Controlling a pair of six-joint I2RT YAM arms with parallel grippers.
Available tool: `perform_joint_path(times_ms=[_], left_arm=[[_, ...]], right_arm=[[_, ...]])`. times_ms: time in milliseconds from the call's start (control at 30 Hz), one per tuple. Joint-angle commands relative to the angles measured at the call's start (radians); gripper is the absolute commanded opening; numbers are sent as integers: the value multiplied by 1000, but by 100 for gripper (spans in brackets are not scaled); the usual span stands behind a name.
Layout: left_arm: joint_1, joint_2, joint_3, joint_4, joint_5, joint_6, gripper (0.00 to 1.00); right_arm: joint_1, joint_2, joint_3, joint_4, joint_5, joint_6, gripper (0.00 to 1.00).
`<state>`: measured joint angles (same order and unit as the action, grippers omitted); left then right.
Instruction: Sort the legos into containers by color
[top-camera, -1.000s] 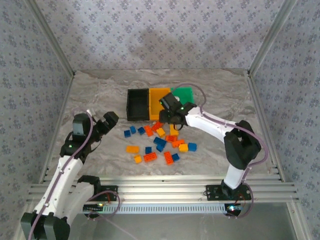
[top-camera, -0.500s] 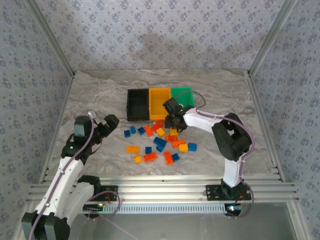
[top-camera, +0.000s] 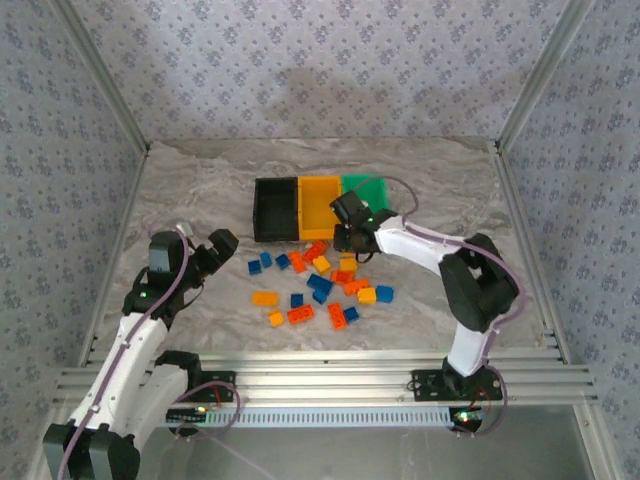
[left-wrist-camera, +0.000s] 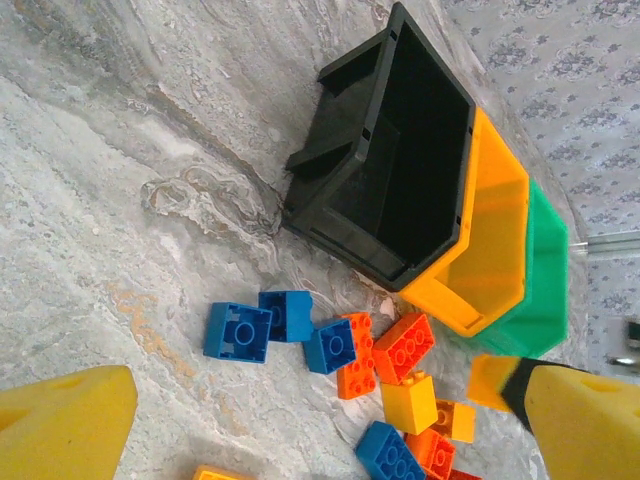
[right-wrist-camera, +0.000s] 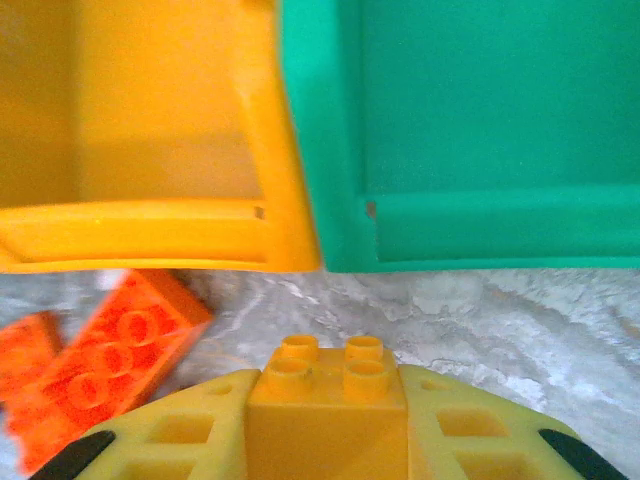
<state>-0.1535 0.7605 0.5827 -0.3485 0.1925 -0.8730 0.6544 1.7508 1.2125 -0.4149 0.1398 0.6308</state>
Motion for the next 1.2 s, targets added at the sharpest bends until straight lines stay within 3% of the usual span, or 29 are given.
perform_joint_path(times_ms=[0,367,500,633,800,900,1067,1167], left_arm=[[-5,6,40,-29,-30,3,100],[-4,20,12,-82,-25,48,99],[-4,37,-1,-84,-25,72,99],[-5,53,-1,-76,-14,89,99],[-14,77,6,-75,25,118,97],[-81,99,3,-79,7,127,94],[-268,172,-11,-72,-99,138,94],[-355,241,12,-71,-160,163,99]], right_arm=[[-27,-78,38,-33,35,-46,31],[-181,183,324,-79,35,-72,35],[-195,243,414,-110,27,-79,49],[-201,212,434,-100,22,-76,57],[-192,107,358,-51,12,-65,59],[-173,28,257,-6,0,-52,59],[-135,-69,82,52,-19,-32,59],[-113,-107,11,65,-20,-27,59]])
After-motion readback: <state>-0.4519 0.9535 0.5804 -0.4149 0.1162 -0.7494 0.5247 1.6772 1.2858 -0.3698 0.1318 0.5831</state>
